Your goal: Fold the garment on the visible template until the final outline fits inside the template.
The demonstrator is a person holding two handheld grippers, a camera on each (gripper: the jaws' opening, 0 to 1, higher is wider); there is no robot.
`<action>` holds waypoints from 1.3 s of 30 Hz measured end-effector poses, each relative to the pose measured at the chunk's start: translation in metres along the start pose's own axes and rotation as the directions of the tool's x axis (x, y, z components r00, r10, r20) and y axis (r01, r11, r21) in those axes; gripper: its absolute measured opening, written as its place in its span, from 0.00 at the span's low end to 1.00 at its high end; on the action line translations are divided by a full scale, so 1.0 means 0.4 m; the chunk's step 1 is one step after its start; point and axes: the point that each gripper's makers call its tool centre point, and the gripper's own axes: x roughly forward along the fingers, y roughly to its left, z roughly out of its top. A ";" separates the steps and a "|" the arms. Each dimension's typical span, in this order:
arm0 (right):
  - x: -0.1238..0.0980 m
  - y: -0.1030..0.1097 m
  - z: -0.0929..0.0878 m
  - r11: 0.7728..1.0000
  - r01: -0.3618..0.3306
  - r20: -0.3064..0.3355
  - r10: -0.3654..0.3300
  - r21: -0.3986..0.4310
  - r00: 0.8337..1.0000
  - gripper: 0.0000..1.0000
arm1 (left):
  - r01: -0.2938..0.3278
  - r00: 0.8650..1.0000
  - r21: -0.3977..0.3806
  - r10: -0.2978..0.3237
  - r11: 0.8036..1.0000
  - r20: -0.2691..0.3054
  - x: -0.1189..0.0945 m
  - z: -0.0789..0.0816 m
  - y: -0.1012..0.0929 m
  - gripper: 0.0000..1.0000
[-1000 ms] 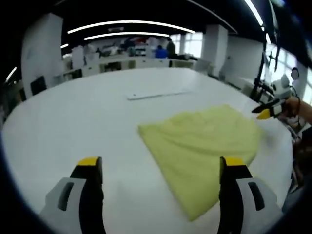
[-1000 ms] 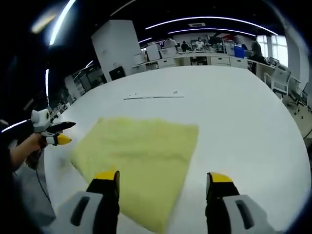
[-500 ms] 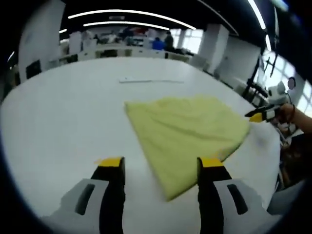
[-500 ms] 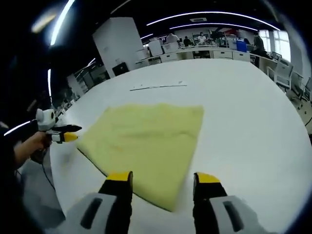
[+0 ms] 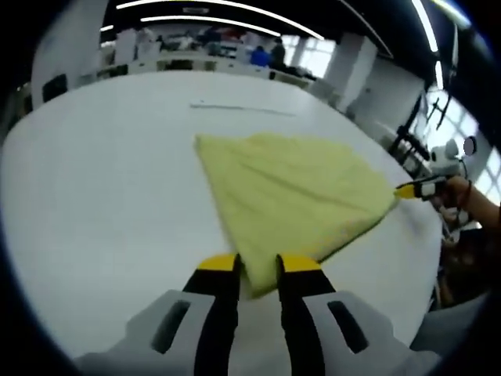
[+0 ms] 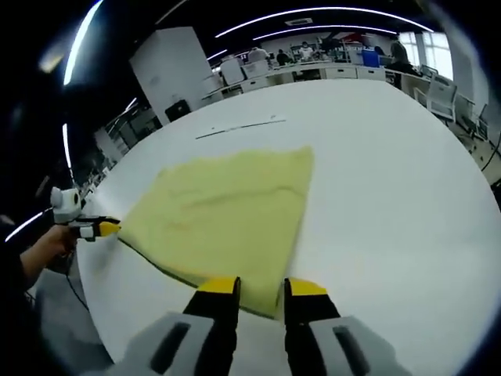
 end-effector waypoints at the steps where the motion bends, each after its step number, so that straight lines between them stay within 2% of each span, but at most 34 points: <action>1: 0.000 -0.001 -0.001 1.000 0.000 0.000 0.000 0.001 1.000 0.14 | -0.001 1.000 -0.003 0.001 1.000 0.000 0.000 -0.001 0.000 0.14; 6: 0.004 -0.006 -0.008 1.000 0.012 0.001 -0.012 0.002 1.000 0.04 | -0.020 1.000 -0.004 0.020 1.000 -0.009 -0.004 -0.008 0.002 0.00; 7: 0.004 -0.009 -0.008 1.000 0.017 0.003 -0.017 -0.016 1.000 0.00 | -0.019 1.000 -0.003 0.019 1.000 -0.009 -0.007 -0.008 0.000 0.00; 9: 0.003 -0.011 -0.006 0.999 0.021 0.006 -0.020 -0.032 1.000 0.00 | -0.032 0.999 0.042 0.032 0.999 -0.004 -0.013 -0.006 0.005 0.00; 16: -0.004 -0.015 -0.010 0.999 0.022 0.001 -0.022 -0.027 1.000 0.00 | -0.049 0.999 0.042 0.049 0.998 -0.004 -0.024 -0.014 0.006 0.00; 22: -0.012 -0.008 -0.021 1.000 0.011 -0.010 -0.011 -0.013 1.000 0.00 | -0.048 0.998 0.057 0.050 0.997 -0.030 -0.033 -0.028 0.005 0.00; 34: -0.042 0.016 -0.065 1.000 -0.002 -0.036 0.001 -0.007 0.999 0.00 | -0.061 0.995 0.099 0.068 0.993 -0.074 -0.072 -0.066 -0.013 0.00; 39: -0.057 0.025 -0.086 1.000 -0.007 -0.042 0.007 -0.005 0.999 0.00 | -0.060 0.994 0.094 0.068 0.994 -0.084 -0.087 -0.080 -0.020 0.00</action>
